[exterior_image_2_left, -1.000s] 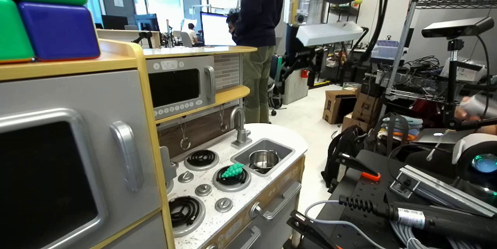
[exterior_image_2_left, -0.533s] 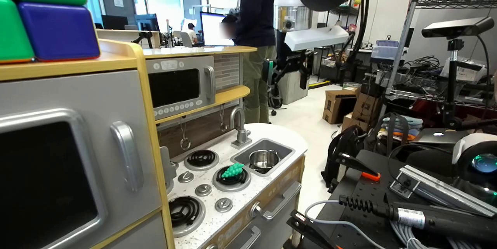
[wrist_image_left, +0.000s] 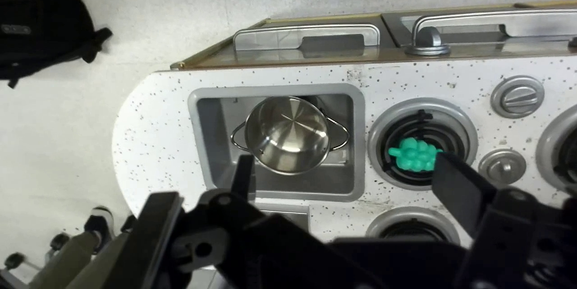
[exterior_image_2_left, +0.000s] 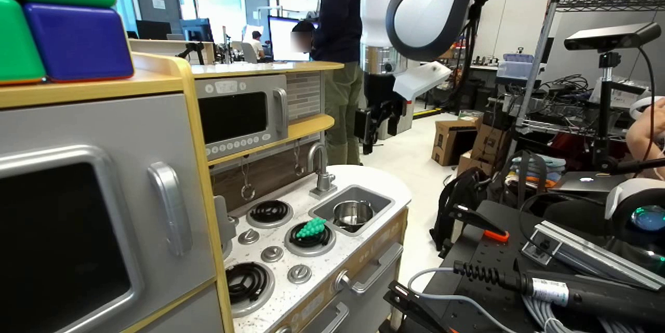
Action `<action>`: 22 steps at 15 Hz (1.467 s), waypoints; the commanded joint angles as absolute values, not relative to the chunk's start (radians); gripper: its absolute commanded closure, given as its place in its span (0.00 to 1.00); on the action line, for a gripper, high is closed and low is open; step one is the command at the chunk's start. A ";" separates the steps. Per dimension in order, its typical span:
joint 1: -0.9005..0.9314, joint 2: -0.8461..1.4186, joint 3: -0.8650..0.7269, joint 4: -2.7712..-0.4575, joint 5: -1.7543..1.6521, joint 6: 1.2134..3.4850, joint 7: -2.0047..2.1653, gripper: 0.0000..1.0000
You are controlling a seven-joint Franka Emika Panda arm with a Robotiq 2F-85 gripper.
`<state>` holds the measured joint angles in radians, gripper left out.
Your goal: Take the blue toy from the stove and put it in the pot
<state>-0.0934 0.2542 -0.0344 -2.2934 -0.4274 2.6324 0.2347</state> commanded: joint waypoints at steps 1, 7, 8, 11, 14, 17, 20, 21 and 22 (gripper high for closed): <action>-0.062 0.405 -0.054 -2.158 -0.420 2.664 0.048 0.00; -0.070 0.552 -0.002 -1.978 -0.398 2.643 -0.277 0.00; -0.075 0.565 0.012 -1.961 -0.396 2.642 -0.329 0.00; -0.085 0.598 0.037 -1.927 -0.412 2.648 -0.478 0.00; -0.099 0.610 0.068 -1.920 -0.420 2.648 -0.628 0.00; -0.074 0.590 0.050 -1.948 -0.408 2.643 -0.642 0.00; -0.087 0.589 0.068 -1.948 -0.399 2.630 -0.715 0.00; -0.068 0.593 0.045 -1.940 -0.427 2.635 -0.697 0.00; -0.047 0.619 0.020 -1.919 -0.465 2.665 -0.686 0.00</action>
